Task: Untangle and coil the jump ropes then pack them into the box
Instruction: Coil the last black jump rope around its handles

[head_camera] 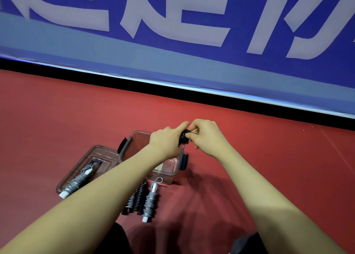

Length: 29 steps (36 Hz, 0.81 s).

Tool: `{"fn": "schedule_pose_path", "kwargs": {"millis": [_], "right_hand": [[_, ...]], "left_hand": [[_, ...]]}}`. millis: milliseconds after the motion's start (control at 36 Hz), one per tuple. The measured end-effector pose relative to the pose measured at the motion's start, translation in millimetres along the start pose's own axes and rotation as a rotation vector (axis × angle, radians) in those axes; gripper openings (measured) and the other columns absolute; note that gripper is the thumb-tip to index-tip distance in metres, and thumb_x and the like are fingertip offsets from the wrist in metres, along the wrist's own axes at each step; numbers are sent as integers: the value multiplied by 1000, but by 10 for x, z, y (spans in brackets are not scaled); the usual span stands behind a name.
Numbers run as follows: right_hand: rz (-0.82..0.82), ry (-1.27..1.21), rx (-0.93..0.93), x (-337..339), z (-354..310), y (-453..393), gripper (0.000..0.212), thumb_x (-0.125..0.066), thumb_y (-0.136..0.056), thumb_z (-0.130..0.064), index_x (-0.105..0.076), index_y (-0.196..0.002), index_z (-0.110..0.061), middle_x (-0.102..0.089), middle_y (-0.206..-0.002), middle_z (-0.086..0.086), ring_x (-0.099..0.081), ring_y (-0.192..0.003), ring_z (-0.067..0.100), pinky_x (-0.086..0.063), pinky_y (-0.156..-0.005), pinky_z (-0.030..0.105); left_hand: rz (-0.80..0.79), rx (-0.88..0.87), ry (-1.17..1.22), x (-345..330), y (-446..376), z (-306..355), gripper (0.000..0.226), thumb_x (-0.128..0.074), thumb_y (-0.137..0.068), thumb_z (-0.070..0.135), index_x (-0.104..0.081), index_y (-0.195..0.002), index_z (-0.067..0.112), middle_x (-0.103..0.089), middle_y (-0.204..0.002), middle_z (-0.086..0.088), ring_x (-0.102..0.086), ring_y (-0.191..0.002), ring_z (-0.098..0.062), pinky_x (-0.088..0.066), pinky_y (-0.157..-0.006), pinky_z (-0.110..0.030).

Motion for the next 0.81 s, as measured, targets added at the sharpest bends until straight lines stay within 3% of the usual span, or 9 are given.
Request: {"fn": "schedule_pose_path", "kwargs": {"millis": [56, 111, 222, 361, 444, 528, 611, 694, 806], "right_hand": [[87, -144, -39, 24, -1, 0, 13, -66, -84, -13, -57, -76, -19, -67, -72, 2, -63, -59, 17, -48, -60, 27], [162, -252, -45, 40, -4, -2, 10, -67, -83, -11, -59, -79, -15, -66, -67, -1, -62, -54, 15, -47, -59, 27], [279, -396, -47, 47, 10, 1, 11, -69, -82, -11, -62, -77, -16, -66, -65, -6, -63, -64, 11, -51, -72, 28], [403, -469, 2, 112, 7, 20, 12, -69, -84, -17, -64, -75, -13, -66, -70, -9, -59, -68, 4, -43, -67, 15], [382, -609, 38, 143, -28, 29, 10, -68, -85, -12, -63, -77, -10, -62, -67, -8, -52, -58, 1, -39, -60, 12], [336, -770, 32, 164, -47, 48, 9, -64, -88, -8, -60, -85, -1, -56, -63, -3, -44, -51, 2, -35, -51, 10], [341, -829, 27, 170, -45, 43, 6, -66, -86, -7, -61, -83, -4, -63, -73, 0, -55, -65, 2, -42, -62, 10], [368, -905, -29, 161, -17, 26, 11, -69, -83, -6, -62, -76, -11, -65, -73, 2, -55, -68, 8, -43, -62, 11], [388, -936, -65, 147, -6, 9, 11, -70, -82, -6, -64, -74, -11, -66, -71, 6, -55, -68, 12, -43, -61, 12]], "left_hand": [[80, 10, 90, 38, -13, -11, 63, -48, -86, 18, -23, -140, 39, -51, -97, -9, -59, -91, -39, -40, -66, -35], [153, 24, 158, 65, -23, -20, 63, -49, -82, 16, -27, -138, 37, -47, -93, -7, -59, -87, -39, -40, -65, -35], [263, 59, 333, 92, -29, 2, 63, -49, -80, 10, -32, -135, 35, -50, -93, -7, -57, -85, -38, -40, -66, -34], [332, 18, 622, 107, -67, 39, 62, -49, -76, 5, -37, -130, 33, -62, -102, -6, -57, -90, -33, -49, -77, -41], [314, -17, 820, 132, -73, 44, 66, -56, -74, -1, -40, -128, 33, -62, -96, 9, -59, -88, -21, -48, -75, -29], [293, -66, 922, 163, -84, 72, 68, -62, -74, -3, -40, -126, 34, -50, -100, 5, -51, -95, -15, -38, -69, -7], [248, -91, 1008, 147, -104, 87, 66, -63, -75, -1, -34, -120, 38, -45, -106, -1, -46, -96, -17, -38, -72, -8], [288, -16, 804, 134, -114, 74, 61, -65, -78, 15, -30, -123, 33, -47, -110, -2, -41, -99, -22, -35, -82, -33], [409, -39, 614, 183, -98, 83, 54, -70, -79, 18, -39, -123, 17, -44, -110, -2, -40, -100, -24, -36, -83, -36]]}}
Point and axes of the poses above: each hand's wrist, its own y-axis away from the middle knuckle, its own x-axis out of the back of the hand, z = x × y, the point moved 2 cm from there along -y, towards the middle knuckle
